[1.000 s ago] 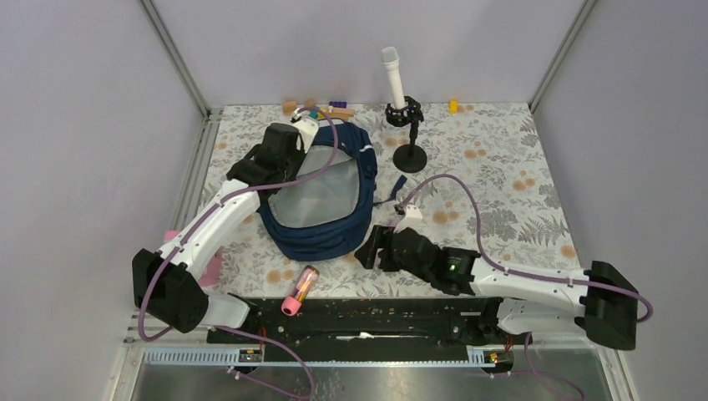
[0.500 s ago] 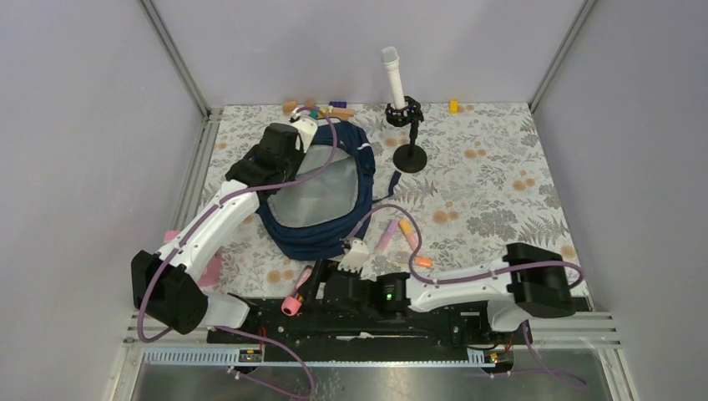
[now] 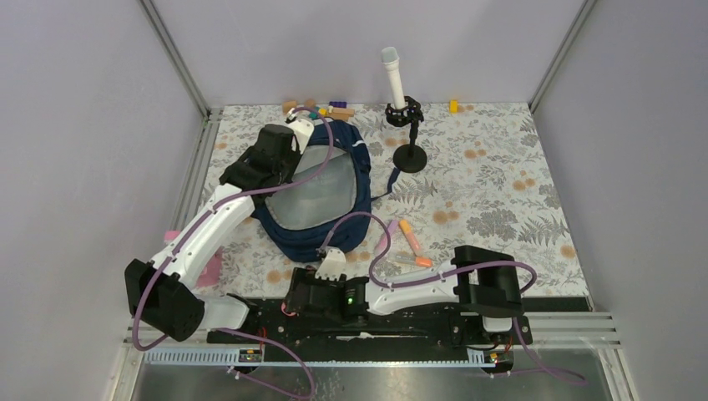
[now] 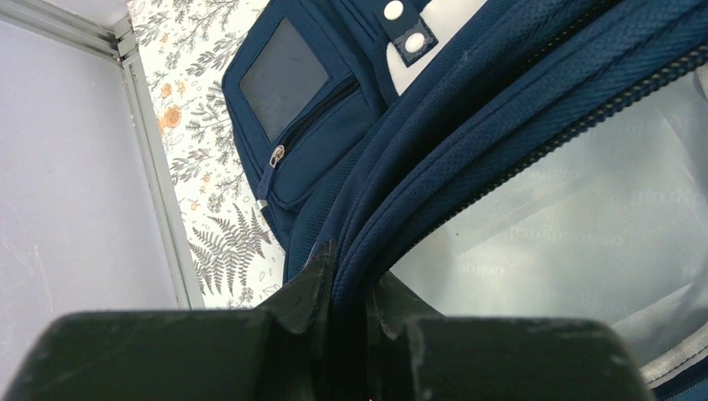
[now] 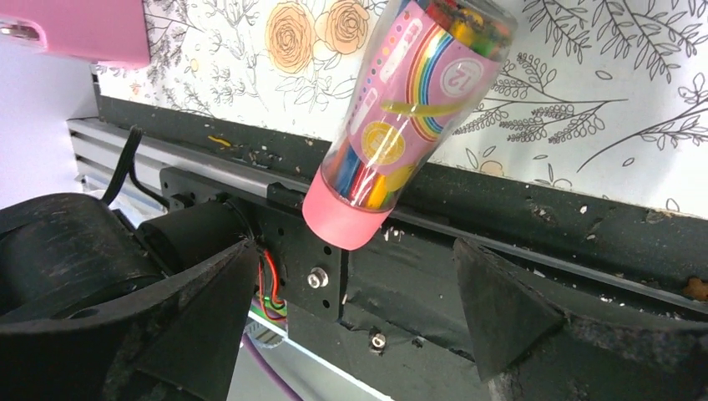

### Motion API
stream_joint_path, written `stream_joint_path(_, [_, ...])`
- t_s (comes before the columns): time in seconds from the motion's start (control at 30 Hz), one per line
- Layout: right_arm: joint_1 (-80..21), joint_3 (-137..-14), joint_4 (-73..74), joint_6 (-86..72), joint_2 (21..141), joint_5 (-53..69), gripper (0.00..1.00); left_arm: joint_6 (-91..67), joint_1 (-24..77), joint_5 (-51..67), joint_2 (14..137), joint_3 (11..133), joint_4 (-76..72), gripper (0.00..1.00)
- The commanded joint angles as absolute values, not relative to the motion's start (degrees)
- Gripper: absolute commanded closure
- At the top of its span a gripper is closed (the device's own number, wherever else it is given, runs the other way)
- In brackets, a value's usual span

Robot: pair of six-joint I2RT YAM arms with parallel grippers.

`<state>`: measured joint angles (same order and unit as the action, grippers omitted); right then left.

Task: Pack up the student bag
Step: Pick up the stationery from the center of the board.

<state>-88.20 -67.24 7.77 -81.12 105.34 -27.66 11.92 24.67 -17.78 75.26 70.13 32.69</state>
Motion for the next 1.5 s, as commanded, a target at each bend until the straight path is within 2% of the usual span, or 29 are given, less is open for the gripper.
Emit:
stream_joint_path(0.0, [-86.6,-71.1,14.1,-80.3,108.3,-31.2,0.07,10.8,23.5,-22.0,72.1,71.6,31.1,1.00])
stream_joint_path(0.43, [-84.4,-87.1,27.8,-69.9,119.1,-33.7,0.09,10.9,23.5,-21.7,72.3,71.7,31.4,1.00])
stream_joint_path(0.53, [-83.8,-87.5,28.6,-68.7,120.1,-33.7,0.11,11.0,23.5,-21.6,72.2,71.6,31.4,1.00])
stream_joint_path(0.73, [-82.3,-84.1,29.2,-66.4,117.9,-35.8,0.24,11.1,23.5,-21.4,72.5,71.5,31.4,1.00])
stream_joint_path(0.9, [-81.2,-81.3,29.2,-64.1,116.2,-37.6,0.30,11.1,23.5,-21.2,72.5,71.7,31.6,1.00])
stream_joint_path(1.07, [-80.3,-83.5,29.2,-62.7,118.5,-33.3,0.31,11.2,23.5,-21.4,72.6,71.6,31.6,1.00])
stream_joint_path(1.23, [-80.2,-82.8,29.2,-63.2,118.6,-32.9,0.48,11.3,23.6,-21.2,72.7,71.6,31.6,1.00])
stream_joint_path(1.4, [-80.1,-80.8,29.1,-63.8,116.5,-33.9,0.69,11.4,23.6,-21.1,72.6,71.6,31.6,1.00])
stream_joint_path(1.47, [-80.1,-79.3,27.5,-63.3,115.4,-34.1,0.74,11.5,23.6,-21.1,72.5,71.6,31.6,1.00])
